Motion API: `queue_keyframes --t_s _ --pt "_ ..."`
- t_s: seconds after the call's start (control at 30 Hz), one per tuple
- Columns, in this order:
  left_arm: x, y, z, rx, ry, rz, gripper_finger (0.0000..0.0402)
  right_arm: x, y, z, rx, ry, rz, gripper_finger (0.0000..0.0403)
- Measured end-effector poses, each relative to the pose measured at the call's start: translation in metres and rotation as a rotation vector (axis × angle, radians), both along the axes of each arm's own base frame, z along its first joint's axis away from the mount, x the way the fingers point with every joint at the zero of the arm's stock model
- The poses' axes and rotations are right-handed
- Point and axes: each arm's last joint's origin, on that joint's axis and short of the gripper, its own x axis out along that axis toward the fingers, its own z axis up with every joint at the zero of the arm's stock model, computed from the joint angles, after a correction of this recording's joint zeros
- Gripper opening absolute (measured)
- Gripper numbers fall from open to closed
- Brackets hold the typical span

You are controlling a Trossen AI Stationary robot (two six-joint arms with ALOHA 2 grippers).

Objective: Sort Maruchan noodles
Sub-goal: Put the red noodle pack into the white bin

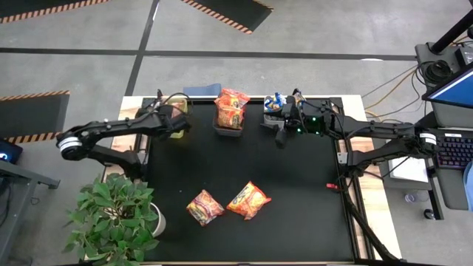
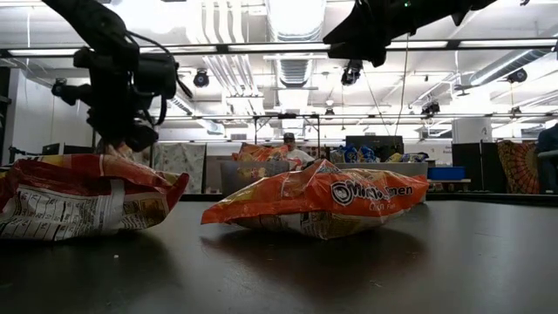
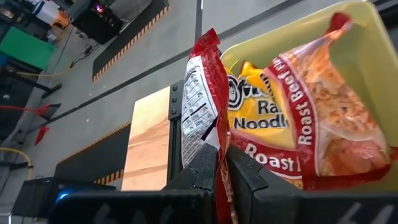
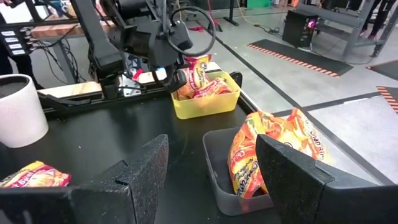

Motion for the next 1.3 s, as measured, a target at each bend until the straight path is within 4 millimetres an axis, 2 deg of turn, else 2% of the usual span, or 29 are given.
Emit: queue_keyframes --t_s 0.37,0.53,0.8,1.0,1.13,1.3 --pt "0.003 0.009 -0.016 -0.031 0.051 0.048 0.0000 0.000 0.000 0.000 -0.016 0.005 0.004 0.0231" --pt "0.006 0.009 -0.010 -0.047 0.014 0.035 0.0003 0.000 0.000 0.000 -0.021 0.006 0.005 0.0231" --pt "0.004 0.011 0.000 -0.003 0.004 0.036 0.0072 -0.001 -0.004 0.000 -0.026 0.008 -0.008 0.0231" --pt "0.006 0.013 0.018 0.088 -0.010 0.040 0.0121 -0.003 -0.009 0.000 -0.026 0.008 -0.031 0.0231" --pt "0.005 0.016 0.023 0.147 0.013 0.061 0.0131 -0.004 -0.012 0.000 -0.026 0.008 -0.041 0.0231" --pt "0.000 0.025 0.018 0.134 0.035 0.107 0.0127 -0.004 -0.012 0.000 -0.026 0.008 -0.043 0.0231"
